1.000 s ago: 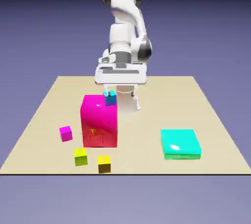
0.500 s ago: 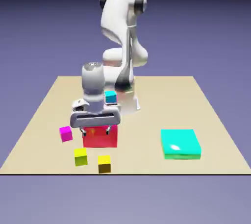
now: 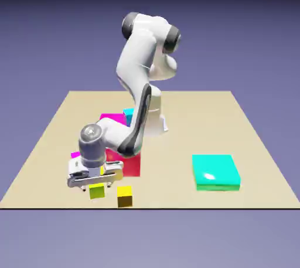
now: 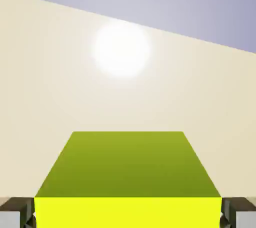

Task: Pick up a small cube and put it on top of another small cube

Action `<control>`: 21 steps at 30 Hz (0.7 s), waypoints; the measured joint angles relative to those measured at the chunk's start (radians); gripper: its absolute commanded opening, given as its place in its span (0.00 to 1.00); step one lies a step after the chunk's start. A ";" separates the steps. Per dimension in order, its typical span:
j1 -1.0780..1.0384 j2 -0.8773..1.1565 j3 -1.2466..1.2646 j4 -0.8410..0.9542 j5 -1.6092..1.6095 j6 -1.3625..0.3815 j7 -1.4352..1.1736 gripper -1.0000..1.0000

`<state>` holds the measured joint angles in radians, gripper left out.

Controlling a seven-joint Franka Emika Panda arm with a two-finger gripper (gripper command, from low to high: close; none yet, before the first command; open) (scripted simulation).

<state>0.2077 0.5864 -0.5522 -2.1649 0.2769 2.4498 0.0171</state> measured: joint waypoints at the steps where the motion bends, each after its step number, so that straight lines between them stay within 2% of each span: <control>1: 0.020 -0.036 -0.024 0.001 -0.024 -0.036 0.015 0.00; 3: 0.055 -0.109 -0.065 0.002 -0.068 -0.106 0.046 0.00; 21: -0.168 -0.761 0.257 -0.188 -0.239 -0.529 0.504 0.00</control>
<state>0.0398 -0.1745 -0.2955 -2.3533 0.0379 1.9207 0.5208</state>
